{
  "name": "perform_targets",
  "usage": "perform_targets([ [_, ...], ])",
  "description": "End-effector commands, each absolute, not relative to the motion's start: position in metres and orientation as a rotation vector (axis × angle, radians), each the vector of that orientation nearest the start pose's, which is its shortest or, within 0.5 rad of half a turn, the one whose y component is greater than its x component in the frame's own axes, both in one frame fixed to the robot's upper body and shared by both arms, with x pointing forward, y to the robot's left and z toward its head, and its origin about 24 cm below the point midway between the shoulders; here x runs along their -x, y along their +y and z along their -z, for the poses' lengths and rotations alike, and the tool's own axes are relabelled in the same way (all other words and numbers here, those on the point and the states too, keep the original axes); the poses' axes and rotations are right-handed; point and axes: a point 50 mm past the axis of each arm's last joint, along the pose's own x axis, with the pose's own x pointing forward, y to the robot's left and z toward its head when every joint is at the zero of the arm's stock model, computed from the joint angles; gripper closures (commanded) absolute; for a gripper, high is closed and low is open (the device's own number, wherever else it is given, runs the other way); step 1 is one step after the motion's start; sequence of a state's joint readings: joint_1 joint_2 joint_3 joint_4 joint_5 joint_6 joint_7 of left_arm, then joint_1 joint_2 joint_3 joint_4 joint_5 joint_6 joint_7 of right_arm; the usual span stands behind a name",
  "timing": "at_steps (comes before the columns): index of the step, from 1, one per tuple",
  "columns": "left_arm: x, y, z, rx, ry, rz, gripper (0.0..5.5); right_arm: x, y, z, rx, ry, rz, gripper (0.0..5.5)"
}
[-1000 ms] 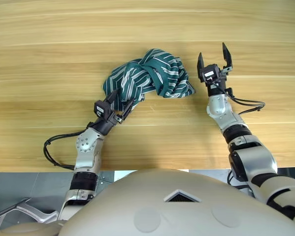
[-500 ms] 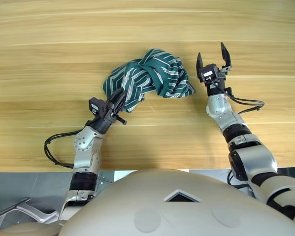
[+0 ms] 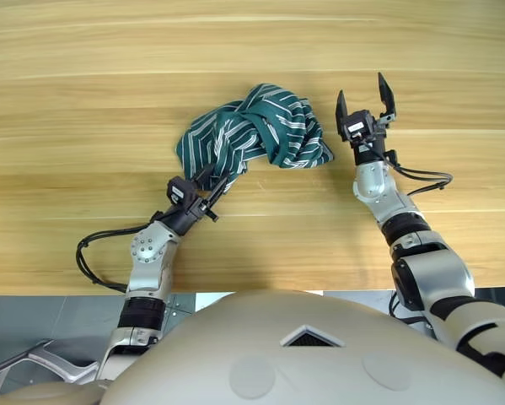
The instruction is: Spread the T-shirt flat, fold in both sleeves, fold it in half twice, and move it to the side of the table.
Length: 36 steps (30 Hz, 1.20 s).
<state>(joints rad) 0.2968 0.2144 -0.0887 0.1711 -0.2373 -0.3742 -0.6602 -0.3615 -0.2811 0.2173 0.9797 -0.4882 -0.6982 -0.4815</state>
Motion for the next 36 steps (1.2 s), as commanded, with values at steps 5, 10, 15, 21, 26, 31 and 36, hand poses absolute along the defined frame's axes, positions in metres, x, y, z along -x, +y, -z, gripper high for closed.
perform_targets([
  [5, -0.176, 0.174, 0.015, 0.097, 0.08, 0.545, 3.34, -0.278, -0.172, 0.018, 0.685, -0.176, -0.052, 1.74],
  [10, -0.182, 0.175, 0.02, 0.075, 0.115, 0.507, 3.34, -0.279, -0.171, 0.018, 0.687, -0.176, -0.051, 1.74],
  [15, -0.181, 0.173, 0.021, 0.041, 0.123, 0.527, 4.13, -0.28, -0.169, 0.017, 0.684, -0.181, -0.052, 1.74],
  [21, -0.182, 0.177, 0.01, 0.061, 0.058, 0.504, 4.93, -0.276, -0.165, 0.013, 0.717, -0.224, -0.142, 1.74],
  [26, -0.187, 0.181, -0.015, 0.131, -0.115, 0.49, 5.49, -0.231, -0.155, -0.003, 0.635, -0.328, -0.515, 1.74],
  [31, -0.196, 0.176, -0.017, 0.142, -0.149, 0.49, 5.49, -0.188, -0.187, -0.022, 0.714, -0.274, -0.723, 1.74],
  [36, -0.205, 0.181, -0.018, 0.138, -0.159, 0.465, 5.49, -0.177, -0.176, -0.016, 0.707, -0.215, -0.796, 1.74],
])
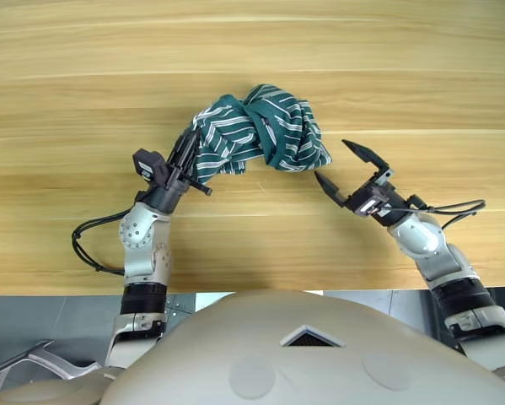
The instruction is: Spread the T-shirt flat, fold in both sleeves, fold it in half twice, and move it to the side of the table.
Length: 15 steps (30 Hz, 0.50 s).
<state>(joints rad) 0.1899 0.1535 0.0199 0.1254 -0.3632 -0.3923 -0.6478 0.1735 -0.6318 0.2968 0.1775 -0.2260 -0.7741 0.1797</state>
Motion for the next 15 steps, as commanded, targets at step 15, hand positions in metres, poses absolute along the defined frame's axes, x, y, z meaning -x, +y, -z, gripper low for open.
perform_targets([
  [15, -0.213, 0.188, -0.024, 0.129, -0.211, 0.453, 5.5, -0.191, -0.138, 0.024, 0.772, -0.131, -0.821, 3.6],
])
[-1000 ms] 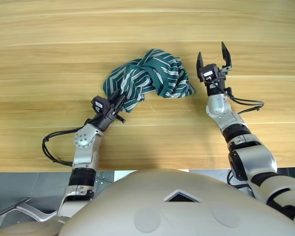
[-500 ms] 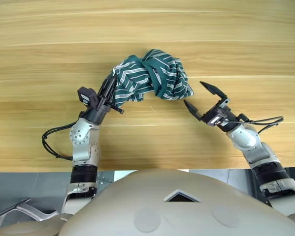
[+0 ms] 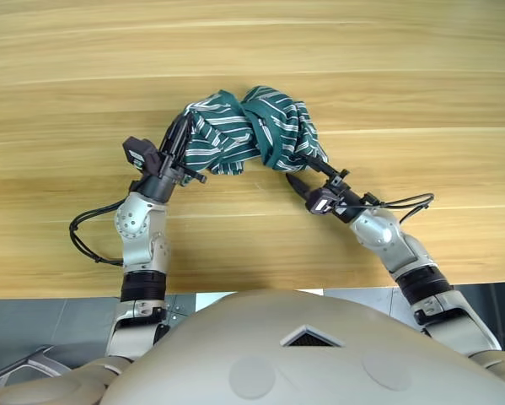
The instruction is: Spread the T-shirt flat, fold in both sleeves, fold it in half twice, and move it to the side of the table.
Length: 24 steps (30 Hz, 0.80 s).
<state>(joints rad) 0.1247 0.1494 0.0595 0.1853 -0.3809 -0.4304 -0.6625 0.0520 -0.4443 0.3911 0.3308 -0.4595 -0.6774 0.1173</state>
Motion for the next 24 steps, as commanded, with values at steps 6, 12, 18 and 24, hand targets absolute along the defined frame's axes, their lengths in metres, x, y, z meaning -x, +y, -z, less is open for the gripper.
perform_targets([
  [6, -0.212, 0.198, -0.025, 0.119, -0.21, 0.422, 5.5, -0.193, -0.152, 0.023, 0.787, -0.113, -0.785, 4.74],
  [12, -0.209, 0.201, -0.026, 0.116, -0.213, 0.408, 5.5, -0.204, -0.148, 0.019, 0.77, -0.136, -0.74, 5.49],
  [18, -0.206, 0.207, -0.029, 0.058, -0.237, 0.415, 5.5, -0.209, -0.152, 0.011, 0.752, -0.186, -0.711, 5.49],
  [24, -0.197, 0.211, -0.045, -0.132, -0.359, 0.571, 5.5, -0.211, -0.169, -0.056, 0.445, -0.514, -0.644, 5.49],
])
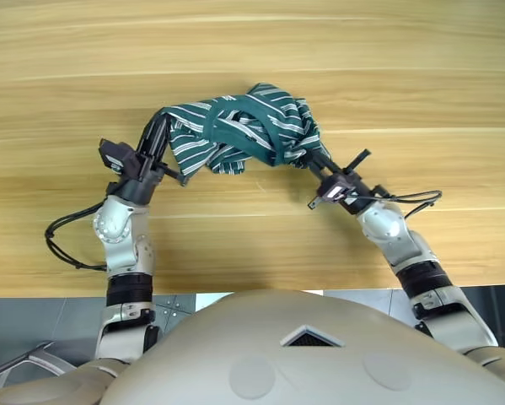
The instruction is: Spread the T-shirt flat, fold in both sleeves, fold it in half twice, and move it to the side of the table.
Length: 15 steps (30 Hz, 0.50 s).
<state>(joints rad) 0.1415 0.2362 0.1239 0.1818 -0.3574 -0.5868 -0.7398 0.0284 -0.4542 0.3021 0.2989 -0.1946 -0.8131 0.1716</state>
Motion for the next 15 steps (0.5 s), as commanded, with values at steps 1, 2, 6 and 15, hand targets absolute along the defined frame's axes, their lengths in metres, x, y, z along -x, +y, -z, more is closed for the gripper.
perform_targets([
  [1, -0.195, 0.211, -0.046, -0.138, -0.377, 0.592, 5.5, -0.212, -0.176, -0.061, 0.398, -0.536, -0.627, 5.49],
  [2, -0.193, 0.212, -0.048, -0.14, -0.396, 0.606, 5.5, -0.211, -0.181, -0.064, 0.37, -0.551, -0.624, 5.49],
  [6, -0.185, 0.216, -0.059, -0.126, -0.489, 0.647, 5.5, -0.21, -0.195, -0.082, 0.21, -0.642, -0.631, 5.49],
  [15, -0.312, 0.236, -0.106, -0.271, -0.49, 0.408, 5.5, -0.345, -0.189, -0.14, 0.22, -0.621, -0.34, 5.49],
])
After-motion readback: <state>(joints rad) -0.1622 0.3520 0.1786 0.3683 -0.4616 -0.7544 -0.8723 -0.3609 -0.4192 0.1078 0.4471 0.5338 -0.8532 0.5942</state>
